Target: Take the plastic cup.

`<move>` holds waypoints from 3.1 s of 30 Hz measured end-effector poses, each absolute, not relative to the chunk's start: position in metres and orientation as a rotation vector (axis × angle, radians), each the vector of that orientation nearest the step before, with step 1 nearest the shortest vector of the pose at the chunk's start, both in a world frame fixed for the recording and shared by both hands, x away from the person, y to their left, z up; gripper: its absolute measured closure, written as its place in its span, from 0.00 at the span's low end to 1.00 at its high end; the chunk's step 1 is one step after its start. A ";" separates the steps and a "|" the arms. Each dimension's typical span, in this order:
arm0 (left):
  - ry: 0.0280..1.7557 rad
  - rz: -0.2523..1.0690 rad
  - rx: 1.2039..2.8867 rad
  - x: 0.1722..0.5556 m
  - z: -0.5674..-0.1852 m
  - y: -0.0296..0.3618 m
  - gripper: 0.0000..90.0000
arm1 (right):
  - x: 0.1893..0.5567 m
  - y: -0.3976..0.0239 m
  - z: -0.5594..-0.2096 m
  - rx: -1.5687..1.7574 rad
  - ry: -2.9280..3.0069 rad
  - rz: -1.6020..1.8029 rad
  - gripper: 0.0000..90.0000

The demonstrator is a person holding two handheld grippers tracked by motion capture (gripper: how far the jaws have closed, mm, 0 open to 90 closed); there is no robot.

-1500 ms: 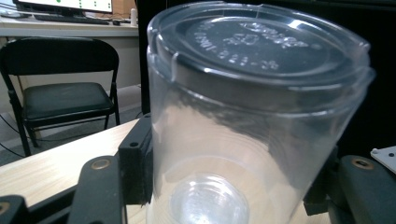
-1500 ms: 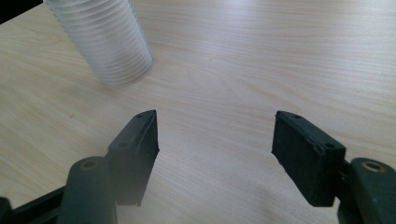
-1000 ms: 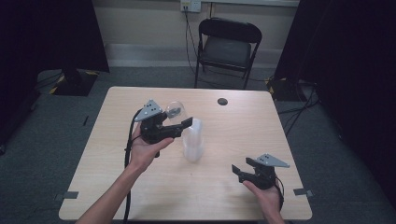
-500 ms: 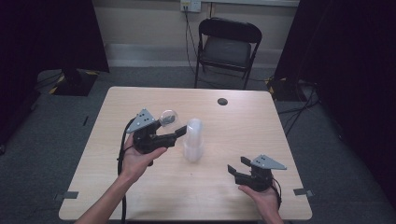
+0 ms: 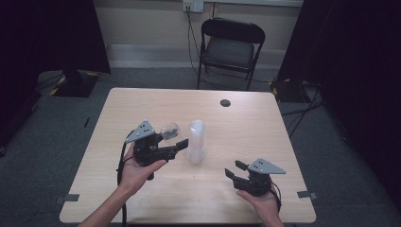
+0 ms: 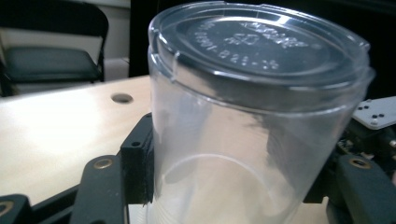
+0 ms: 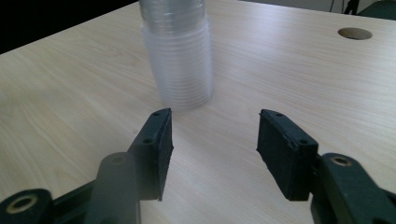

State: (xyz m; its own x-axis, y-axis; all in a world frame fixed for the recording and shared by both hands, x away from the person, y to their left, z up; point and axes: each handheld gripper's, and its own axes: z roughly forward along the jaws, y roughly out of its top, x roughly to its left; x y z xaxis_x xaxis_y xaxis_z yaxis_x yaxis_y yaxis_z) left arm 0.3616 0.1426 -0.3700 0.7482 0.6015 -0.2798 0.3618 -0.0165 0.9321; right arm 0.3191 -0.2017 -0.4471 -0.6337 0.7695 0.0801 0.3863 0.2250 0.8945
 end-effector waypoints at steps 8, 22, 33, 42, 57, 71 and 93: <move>0.838 0.106 1.624 0.366 -0.386 0.141 0.42 | 0.310 -0.190 -0.440 0.977 2.152 1.416 0.58; 0.909 -0.098 1.587 0.366 -0.402 0.136 0.43 | 0.297 -0.164 -0.434 0.814 2.193 1.455 0.68; 0.929 -0.247 1.556 0.366 -0.404 0.133 0.44 | 0.297 -0.144 -0.427 0.678 2.169 1.468 0.75; 0.969 -0.326 1.516 0.369 -0.410 0.135 0.43 | 0.300 -0.130 -0.422 0.604 2.142 1.485 0.76; 0.978 -0.442 1.471 0.370 -0.416 0.133 0.42 | 0.311 -0.116 -0.423 0.573 2.077 1.496 0.78; 0.966 -0.501 1.440 0.364 -0.418 0.123 0.42 | 0.314 -0.109 -0.428 0.571 1.993 1.529 0.81; 0.916 -0.500 1.447 0.357 -0.423 0.112 0.37 | 0.307 -0.110 -0.426 0.537 1.874 1.518 0.95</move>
